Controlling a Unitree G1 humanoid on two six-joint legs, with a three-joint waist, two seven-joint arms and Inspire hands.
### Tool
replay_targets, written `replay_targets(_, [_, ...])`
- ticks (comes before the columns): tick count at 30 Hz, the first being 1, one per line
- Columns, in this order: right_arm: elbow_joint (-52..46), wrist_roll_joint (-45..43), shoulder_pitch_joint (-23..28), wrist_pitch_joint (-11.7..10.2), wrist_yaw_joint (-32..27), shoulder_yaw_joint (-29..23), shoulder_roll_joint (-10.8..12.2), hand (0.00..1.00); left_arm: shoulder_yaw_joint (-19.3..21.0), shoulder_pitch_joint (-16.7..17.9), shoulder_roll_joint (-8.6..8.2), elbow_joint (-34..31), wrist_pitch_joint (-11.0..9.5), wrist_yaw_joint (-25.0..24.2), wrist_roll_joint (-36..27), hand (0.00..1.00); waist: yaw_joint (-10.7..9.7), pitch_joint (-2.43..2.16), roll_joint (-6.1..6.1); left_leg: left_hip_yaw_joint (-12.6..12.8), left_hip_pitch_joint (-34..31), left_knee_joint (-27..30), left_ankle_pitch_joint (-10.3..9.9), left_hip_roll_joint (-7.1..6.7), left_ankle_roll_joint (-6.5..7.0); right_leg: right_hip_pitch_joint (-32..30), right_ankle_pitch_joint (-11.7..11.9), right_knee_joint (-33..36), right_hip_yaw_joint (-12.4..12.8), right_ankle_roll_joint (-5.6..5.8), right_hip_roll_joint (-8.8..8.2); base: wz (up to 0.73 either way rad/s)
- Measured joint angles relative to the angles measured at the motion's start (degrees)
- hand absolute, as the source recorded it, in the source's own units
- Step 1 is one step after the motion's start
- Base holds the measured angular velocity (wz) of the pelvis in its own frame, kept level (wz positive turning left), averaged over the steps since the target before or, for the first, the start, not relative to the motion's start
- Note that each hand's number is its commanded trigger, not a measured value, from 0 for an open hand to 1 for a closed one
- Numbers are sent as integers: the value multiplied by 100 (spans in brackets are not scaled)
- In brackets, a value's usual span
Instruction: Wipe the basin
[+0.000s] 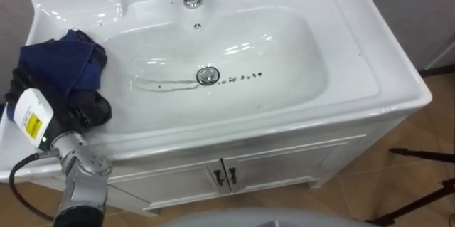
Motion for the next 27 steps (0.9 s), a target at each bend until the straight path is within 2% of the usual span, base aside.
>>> replay_targets(1, [-1,-102,-27,57,1,-39,-8,0,-9,-6,8,46,-8,-139,11,100,-3,-6,9,-9,10,13,4,2,-7,15,-5,0,-7,-8,1,0])
replay_targets(8, [-70,-322,-41,213,65,-156,-6,0,5,-26,60,73,-7,-201,17,100,-7,-20,6,-8,45,27,40,32,-64,25,-56,2,-50,-90,26,2])
replay_targets(12, [-72,-405,-44,287,112,-195,-12,0,220,-57,223,164,-4,-250,-68,100,-17,-24,9,-10,65,28,56,46,-88,54,-74,0,-68,-119,36,1])
replay_targets(15, [-72,-537,-64,296,119,-283,-11,0,310,-84,313,248,-4,-296,-196,100,-19,-30,19,-15,61,27,58,47,-90,56,-83,-2,-79,-127,36,1])
replay_targets(27, [-71,-532,-62,271,111,-319,-9,0,412,-89,363,293,-4,-298,-527,100,-34,-25,15,-24,70,14,58,45,-90,109,-93,-13,-77,-130,35,0])
